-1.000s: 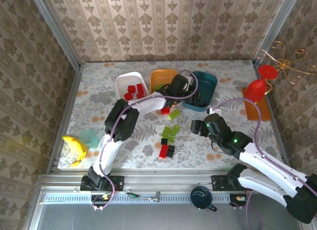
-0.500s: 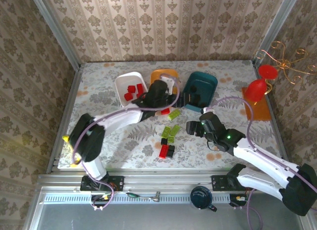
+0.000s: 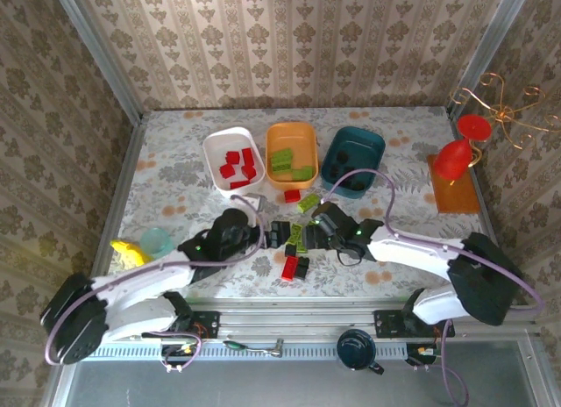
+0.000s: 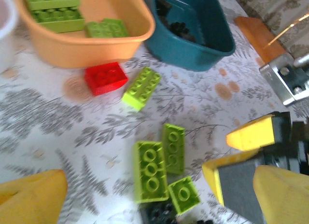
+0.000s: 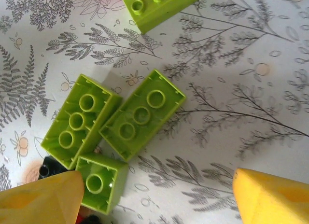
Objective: Sort the legos into containers by color
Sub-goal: Rotate the lego at the center of the table.
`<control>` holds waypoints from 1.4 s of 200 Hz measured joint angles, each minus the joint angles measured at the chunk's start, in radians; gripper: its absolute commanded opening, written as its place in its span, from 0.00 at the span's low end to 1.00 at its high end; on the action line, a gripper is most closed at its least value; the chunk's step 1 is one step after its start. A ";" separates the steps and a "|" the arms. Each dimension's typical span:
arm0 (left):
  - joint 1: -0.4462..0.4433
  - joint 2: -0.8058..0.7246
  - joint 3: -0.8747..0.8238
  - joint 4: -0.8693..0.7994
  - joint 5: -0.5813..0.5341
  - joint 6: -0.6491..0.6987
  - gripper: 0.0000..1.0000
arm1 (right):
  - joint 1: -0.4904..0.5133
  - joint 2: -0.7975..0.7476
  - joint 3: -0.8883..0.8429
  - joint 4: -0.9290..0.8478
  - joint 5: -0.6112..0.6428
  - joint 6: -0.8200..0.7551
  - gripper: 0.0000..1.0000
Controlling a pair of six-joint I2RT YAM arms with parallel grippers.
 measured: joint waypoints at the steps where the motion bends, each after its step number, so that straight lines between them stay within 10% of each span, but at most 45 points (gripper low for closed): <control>1: 0.000 -0.009 -0.005 -0.005 -0.004 -0.001 1.00 | 0.001 0.005 0.002 0.001 0.000 0.002 0.79; 95: -0.007 -0.482 -0.172 -0.271 -0.161 -0.089 1.00 | 0.077 0.237 0.207 0.031 0.024 0.025 0.63; 280: -0.007 -0.584 -0.077 -0.470 -0.198 -0.074 1.00 | 0.188 0.459 0.472 -0.160 0.096 0.037 0.64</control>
